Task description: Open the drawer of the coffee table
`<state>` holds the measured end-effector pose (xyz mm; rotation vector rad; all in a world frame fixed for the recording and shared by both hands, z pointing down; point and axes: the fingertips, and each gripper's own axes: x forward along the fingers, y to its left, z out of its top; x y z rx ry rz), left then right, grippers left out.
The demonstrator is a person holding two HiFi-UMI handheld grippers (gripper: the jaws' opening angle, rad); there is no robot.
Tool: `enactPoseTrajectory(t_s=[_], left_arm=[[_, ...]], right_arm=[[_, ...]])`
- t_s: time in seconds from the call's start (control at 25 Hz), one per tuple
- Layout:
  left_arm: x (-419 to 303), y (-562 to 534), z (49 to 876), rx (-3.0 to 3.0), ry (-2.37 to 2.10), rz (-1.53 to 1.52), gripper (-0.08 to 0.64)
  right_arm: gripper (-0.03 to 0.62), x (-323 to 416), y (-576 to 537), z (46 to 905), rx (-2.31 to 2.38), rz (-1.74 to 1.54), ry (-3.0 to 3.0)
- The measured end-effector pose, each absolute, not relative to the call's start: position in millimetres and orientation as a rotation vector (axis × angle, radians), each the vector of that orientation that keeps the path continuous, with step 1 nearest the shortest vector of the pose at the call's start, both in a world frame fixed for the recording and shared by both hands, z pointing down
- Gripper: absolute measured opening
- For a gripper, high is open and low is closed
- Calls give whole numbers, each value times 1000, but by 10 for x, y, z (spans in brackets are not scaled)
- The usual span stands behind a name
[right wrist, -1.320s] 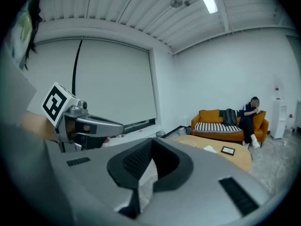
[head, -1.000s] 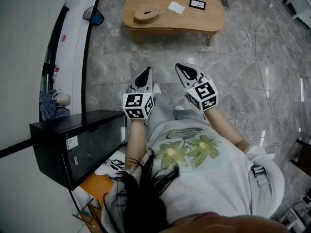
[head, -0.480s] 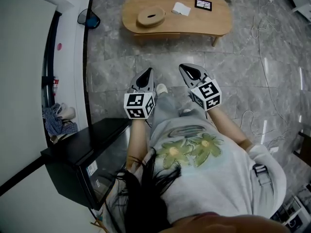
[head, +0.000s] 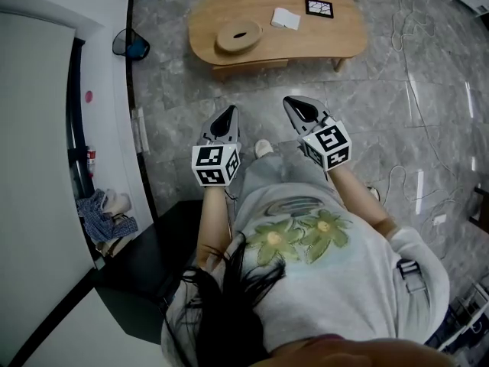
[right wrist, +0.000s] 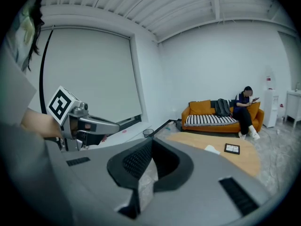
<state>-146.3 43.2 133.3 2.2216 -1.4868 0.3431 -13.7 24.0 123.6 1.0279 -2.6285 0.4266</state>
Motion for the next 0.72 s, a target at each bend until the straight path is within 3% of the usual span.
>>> enactPoseTrajectory(t_s=[0.72], left_arm=[[-1679,-183,2112,2180,-1474,441,20]], right_arm=[[8,-53,-398,1858,1070,443,-2552]])
